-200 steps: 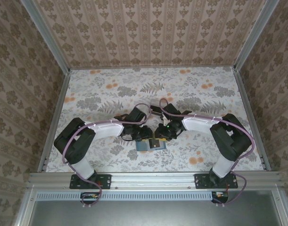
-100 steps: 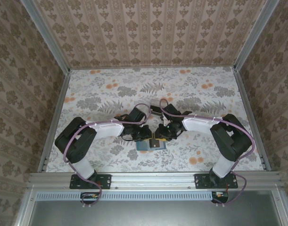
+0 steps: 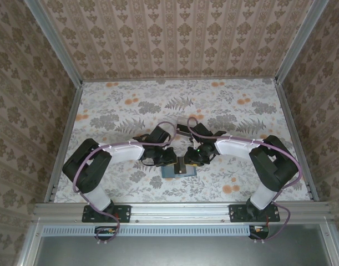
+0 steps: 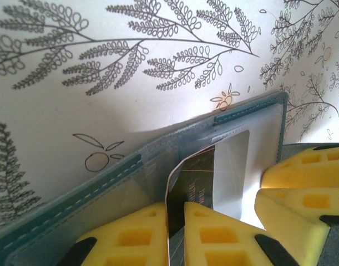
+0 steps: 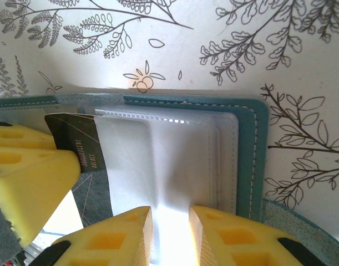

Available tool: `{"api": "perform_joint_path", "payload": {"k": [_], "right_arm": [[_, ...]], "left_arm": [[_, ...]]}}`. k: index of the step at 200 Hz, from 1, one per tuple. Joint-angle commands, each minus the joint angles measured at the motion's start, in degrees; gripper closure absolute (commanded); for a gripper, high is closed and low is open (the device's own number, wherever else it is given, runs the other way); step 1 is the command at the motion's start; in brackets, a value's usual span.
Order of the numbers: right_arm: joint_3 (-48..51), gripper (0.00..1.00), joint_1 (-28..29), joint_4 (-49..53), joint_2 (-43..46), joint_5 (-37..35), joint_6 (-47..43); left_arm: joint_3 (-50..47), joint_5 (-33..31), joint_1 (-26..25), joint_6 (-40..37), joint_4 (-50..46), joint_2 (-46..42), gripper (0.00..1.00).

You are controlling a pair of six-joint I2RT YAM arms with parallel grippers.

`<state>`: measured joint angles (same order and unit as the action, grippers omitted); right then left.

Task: Take the credit cards out of the card holder

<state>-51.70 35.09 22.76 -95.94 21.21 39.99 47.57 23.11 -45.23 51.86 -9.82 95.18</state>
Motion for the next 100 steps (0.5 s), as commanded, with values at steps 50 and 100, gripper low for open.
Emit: {"api": "perform_joint_path", "payload": {"k": [50, 100], "right_arm": [[0.1, 0.73, -0.1, 6.1, 0.3, -4.3, -1.1], [0.2, 0.73, 0.0, 5.6, 0.2, -3.7, -1.2]], "left_arm": [[-2.1, -0.3, 0.4, -0.7, -0.6, -4.1, 0.88], [-0.5, 2.3, -0.6, 0.2, 2.7, -2.6, 0.87]]}}
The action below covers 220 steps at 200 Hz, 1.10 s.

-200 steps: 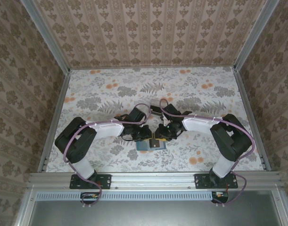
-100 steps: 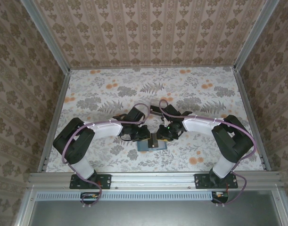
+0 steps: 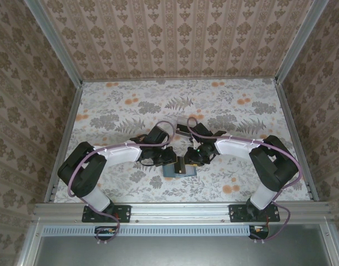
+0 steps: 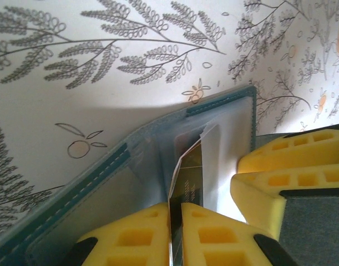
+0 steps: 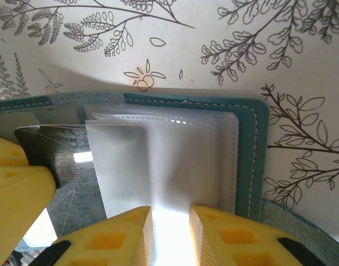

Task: Take the credit cards out of the card holder

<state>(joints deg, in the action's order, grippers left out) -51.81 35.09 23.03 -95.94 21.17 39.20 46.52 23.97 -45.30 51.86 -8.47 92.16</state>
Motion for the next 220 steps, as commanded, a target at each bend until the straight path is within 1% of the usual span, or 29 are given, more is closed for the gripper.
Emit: {"api": "perform_joint_path", "payload": {"k": [1, 12, 24, 51, 94, 126, 158, 185, 220], "right_arm": [[0.3, 0.73, 0.0, 5.3, 0.2, -3.6, -0.4], [0.5, 0.73, 0.0, 5.1, 0.3, -3.6, -0.4], [0.9, 0.73, 0.0, 4.9, 0.3, -3.6, -0.4], [1.2, 0.73, 0.0, 4.8, 0.4, -3.7, -0.3], [1.2, 0.73, 0.0, 5.4, 0.6, -4.3, -0.4], [0.9, 0.73, 0.0, 5.7, 0.4, -4.3, -0.7], [0.5, 0.73, 0.0, 6.0, 0.6, -4.3, -0.7], [0.3, 0.73, 0.0, 6.4, 0.9, -4.4, -0.8], [0.4, 0.73, 0.0, 6.4, 0.9, -4.3, -0.8]], "left_arm": [[0.6, 1.4, -0.6, 0.3, 1.4, 0.5, 0.87], [0.7, 1.7, -0.9, 0.5, 1.9, 0.8, 0.84], [0.7, 2.1, -1.2, 0.7, 2.5, 1.4, 0.84], [0.8, 1.9, -1.3, 0.7, 1.8, 1.7, 0.91], [2.2, -2.5, -1.1, -2.8, -9.6, -1.7, 0.95], [4.2, -5.6, -1.1, -5.1, -16.0, -2.4, 0.95], [5.6, -4.7, -1.7, -4.8, -15.7, -0.9, 0.95], [6.9, -5.9, -2.1, -4.0, -16.8, 0.0, 0.94], [6.8, -8.8, -1.9, -3.1, -18.4, -0.9, 0.94]]}}
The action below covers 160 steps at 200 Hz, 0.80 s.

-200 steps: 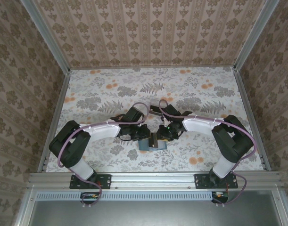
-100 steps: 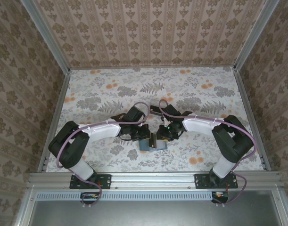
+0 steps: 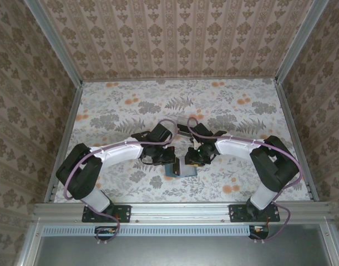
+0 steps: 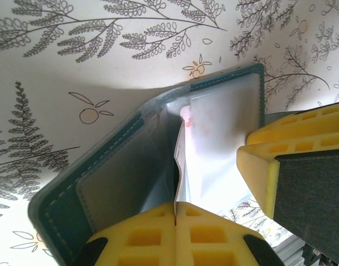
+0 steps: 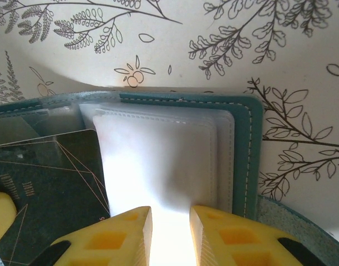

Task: Take the credit cards out of the card holder

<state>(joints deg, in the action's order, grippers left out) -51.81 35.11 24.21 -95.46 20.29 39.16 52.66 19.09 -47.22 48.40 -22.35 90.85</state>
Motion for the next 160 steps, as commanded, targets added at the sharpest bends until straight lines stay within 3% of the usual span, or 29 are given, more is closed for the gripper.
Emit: {"api": "perform_joint_path", "payload": {"k": [1, 42, 69, 160], "right_arm": [[0.5, 0.73, 0.0, 5.2, 0.5, -3.4, -0.7], [0.2, 0.73, 0.0, 5.4, 0.4, -3.3, -1.1], [0.2, 0.73, 0.0, 5.4, 0.5, -3.2, -1.1], [0.7, 0.73, 0.0, 5.0, 0.7, -3.2, -0.9]], "left_arm": [[0.6, -4.0, 0.0, 0.4, -4.6, 0.4, 0.94], [0.4, -4.7, -0.2, 1.3, -4.6, 0.4, 0.93], [0.6, -3.2, -0.6, 2.1, -2.5, 0.5, 0.86], [3.0, -2.4, -5.0, 3.6, -1.3, 2.6, 0.87]]}}
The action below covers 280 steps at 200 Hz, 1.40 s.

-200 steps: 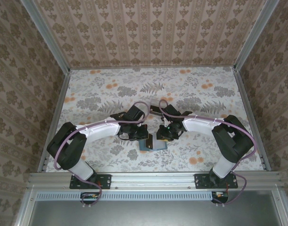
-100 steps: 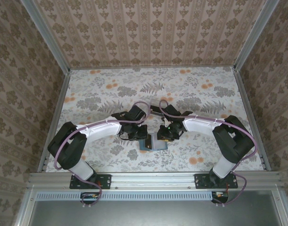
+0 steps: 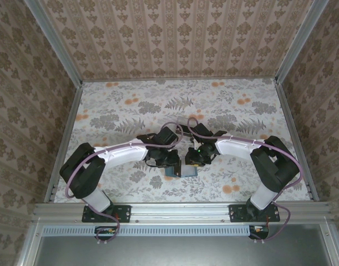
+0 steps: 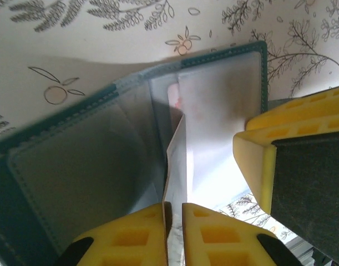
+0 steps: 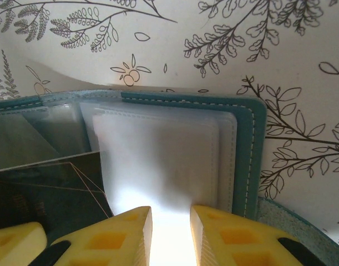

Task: Take the credit cards out of the card holder

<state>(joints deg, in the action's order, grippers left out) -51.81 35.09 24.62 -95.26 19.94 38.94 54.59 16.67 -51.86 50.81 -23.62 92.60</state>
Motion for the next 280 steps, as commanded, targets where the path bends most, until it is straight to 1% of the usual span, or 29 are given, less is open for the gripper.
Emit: {"api": "perform_joint_path", "payload": {"k": [1, 35, 67, 87, 89, 126, 144, 169, 208, 220, 257, 273, 280], "right_arm": [[0.7, 0.73, 0.0, 4.6, 0.5, -2.9, -0.7], [0.7, 0.73, 0.0, 4.6, 0.6, -2.9, -0.8], [0.3, 0.73, 0.0, 5.5, 1.4, -3.1, -0.9], [0.1, 0.73, 0.0, 5.8, 3.9, -4.0, -1.0], [0.0, 0.73, 0.0, 7.0, 4.2, -4.2, -1.0], [-2.2, 0.73, -0.3, 11.1, 8.1, -6.0, -2.5], [-3.4, 0.73, -0.9, 13.0, 9.7, -6.8, -3.5], [-5.0, 0.73, -3.1, 16.1, 11.5, -7.8, -6.1], [-8.5, 0.73, -8.5, 20.1, 12.7, -6.7, -10.5], [-10.0, 0.72, -9.7, 21.4, 12.4, -6.6, -12.2], [-12.2, 0.72, -12.4, 23.7, 12.8, -8.5, -15.7], [-12.6, 0.72, -13.4, 24.3, 13.5, -9.1, -16.5], [-12.8, 0.72, -13.8, 24.5, 13.9, -9.4, -16.8]], "left_arm": [[1.1, 0.0, -0.4, 1.2, -0.1, 0.8, 0.87], [1.3, -1.5, -0.5, 0.8, -1.7, -0.2, 0.93], [2.4, -4.5, 0.2, -1.4, -6.1, -2.1, 0.95], [2.6, -6.1, 1.4, -3.3, -8.1, -3.8, 0.96], [2.6, -6.1, 1.5, -3.4, -8.3, -3.9, 0.96], [4.1, -4.5, 4.8, -12.7, -10.4, -6.1, 0.99], [5.5, -3.2, 6.2, -18.7, -11.2, -6.5, 1.00], [9.5, -2.3, 7.7, -29.1, -13.4, -6.0, 1.00], [19.1, -2.2, 8.2, -48.2, -21.4, -3.3, 1.00], [21.5, -1.2, 8.3, -54.7, -23.3, -2.3, 1.00], [26.4, 3.0, 8.4, -76.8, -24.4, 1.1, 1.00], [30.5, 2.5, 8.2, -85.3, -27.4, 4.2, 1.00], [32.5, 1.8, 8.1, -87.8, -28.9, 5.6, 1.00]]}}
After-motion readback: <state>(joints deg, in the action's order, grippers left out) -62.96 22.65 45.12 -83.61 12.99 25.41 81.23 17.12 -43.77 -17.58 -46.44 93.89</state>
